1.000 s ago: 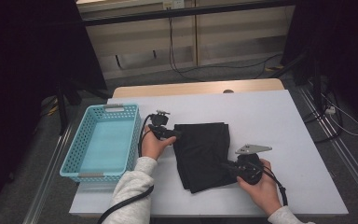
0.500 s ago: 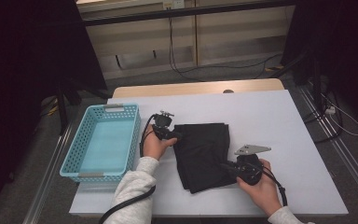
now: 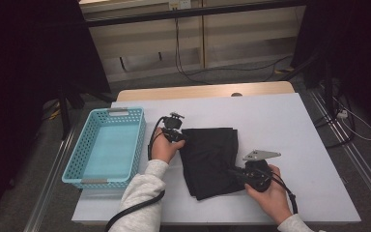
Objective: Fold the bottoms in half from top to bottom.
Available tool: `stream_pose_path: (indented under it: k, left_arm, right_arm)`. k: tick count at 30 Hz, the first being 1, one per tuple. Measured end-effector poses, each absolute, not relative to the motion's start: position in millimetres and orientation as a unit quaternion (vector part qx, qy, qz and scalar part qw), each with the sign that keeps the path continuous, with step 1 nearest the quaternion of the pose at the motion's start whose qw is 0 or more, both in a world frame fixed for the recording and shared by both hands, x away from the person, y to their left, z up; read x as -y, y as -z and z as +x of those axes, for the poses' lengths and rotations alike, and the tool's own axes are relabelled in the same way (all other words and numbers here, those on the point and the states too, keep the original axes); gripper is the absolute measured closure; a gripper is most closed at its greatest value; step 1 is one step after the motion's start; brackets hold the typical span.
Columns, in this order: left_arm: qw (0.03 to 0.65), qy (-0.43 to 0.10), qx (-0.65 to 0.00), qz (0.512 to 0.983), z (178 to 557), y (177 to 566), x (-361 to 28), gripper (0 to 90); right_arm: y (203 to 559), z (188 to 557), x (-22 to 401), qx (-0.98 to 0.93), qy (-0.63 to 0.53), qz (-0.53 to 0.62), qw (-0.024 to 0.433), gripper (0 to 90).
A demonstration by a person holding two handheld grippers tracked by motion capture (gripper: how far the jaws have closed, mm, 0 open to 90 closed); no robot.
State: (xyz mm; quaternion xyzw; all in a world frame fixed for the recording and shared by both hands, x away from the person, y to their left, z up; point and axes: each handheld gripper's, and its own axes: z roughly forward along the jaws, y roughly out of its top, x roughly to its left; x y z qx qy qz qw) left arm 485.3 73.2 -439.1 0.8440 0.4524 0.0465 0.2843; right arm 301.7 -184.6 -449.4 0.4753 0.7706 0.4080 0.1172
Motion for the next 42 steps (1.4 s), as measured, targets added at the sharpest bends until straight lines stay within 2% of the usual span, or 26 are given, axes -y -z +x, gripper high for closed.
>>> stream_pose_path:
  k: [2, 12, 42]
  left_arm:
    - [0.285, -0.031, -0.465, 0.838, 485, 439, -71, 72.5]
    - [0.262, -0.025, -0.475, 0.840, 487, 431, -67, 79.4]
    - [0.179, 0.009, -0.508, 0.842, 496, 379, -68, 81.5]
  right_arm:
    - [449, 302, 185, -0.772, -0.408, 0.474, 0.117, 79.0]
    - [447, 302, 186, -0.769, -0.413, 0.474, 0.117, 79.0]
    - [438, 299, 182, -0.760, -0.440, 0.463, 0.117, 79.1]
